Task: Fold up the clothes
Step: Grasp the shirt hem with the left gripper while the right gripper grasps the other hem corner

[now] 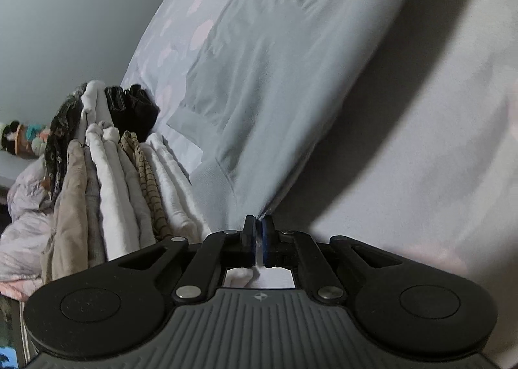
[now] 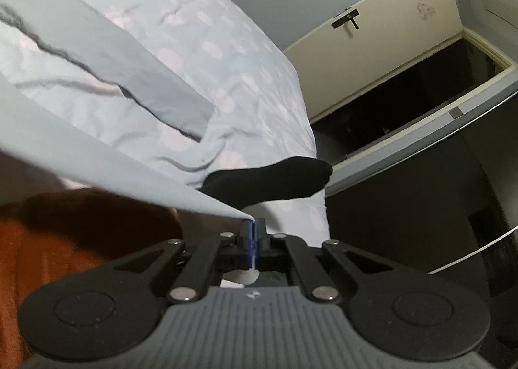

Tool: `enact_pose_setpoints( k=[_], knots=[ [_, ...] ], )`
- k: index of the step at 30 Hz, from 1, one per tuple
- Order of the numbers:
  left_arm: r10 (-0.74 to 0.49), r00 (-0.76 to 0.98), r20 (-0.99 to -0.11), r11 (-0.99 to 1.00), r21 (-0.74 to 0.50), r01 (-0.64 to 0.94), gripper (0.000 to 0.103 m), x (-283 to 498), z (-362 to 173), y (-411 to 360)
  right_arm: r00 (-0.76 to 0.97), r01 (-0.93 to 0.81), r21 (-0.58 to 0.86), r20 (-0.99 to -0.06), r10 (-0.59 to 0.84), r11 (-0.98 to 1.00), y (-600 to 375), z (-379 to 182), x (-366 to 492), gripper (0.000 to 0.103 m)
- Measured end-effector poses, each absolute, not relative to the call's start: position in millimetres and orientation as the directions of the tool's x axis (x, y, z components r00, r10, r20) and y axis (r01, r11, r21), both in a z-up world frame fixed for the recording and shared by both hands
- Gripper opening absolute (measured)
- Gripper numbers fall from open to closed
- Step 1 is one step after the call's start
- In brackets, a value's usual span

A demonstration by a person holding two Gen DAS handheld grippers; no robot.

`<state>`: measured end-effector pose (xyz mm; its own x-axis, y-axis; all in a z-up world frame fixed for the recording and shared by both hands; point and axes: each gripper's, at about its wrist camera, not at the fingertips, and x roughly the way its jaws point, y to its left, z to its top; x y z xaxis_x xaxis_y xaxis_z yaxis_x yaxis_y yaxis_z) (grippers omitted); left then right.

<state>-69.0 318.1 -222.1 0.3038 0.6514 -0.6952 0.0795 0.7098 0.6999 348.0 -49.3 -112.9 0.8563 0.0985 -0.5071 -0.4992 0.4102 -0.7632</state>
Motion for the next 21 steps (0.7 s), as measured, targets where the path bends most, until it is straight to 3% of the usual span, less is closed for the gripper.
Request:
enact_pose_setpoints(
  k=[5,10,12,16,18,21],
  knots=[
    [0.599,0.316,-0.736,0.716,0.669,0.199,0.001,-83.3,-224.8,314.8,0.848,-0.507,-0.765,-0.526,0.07,0.398,-49.2,-123.4,348.5,0.001],
    [0.577,0.349,-0.738,0.728,0.659,0.189,0.005,-93.6,-219.5,315.6,0.839,-0.523,-0.764,-0.539,0.073,0.378,-51.4,-130.9,336.1,0.001],
    [0.563,0.383,-0.732,0.718,0.663,0.211,0.014,-94.3,-218.1,306.8,0.838,-0.524,-0.764,-0.541,0.069,0.377,-51.6,-132.3,335.9,0.001],
    [0.567,0.446,-0.693,0.652,0.708,0.272,0.022,-87.7,-227.2,287.8,0.837,-0.526,-0.763,-0.544,0.066,0.376,-51.7,-133.2,333.1,0.001],
    [0.565,0.462,-0.683,0.616,0.722,0.315,0.033,-83.4,-235.2,280.4,0.836,-0.527,-0.763,-0.544,0.067,0.374,-51.9,-132.9,331.6,0.001],
    [0.56,0.453,-0.694,0.592,0.718,0.366,0.036,-76.0,-248.4,276.4,0.835,-0.529,-0.761,-0.546,0.068,0.375,-53.1,-132.9,330.1,0.001]
  ],
)
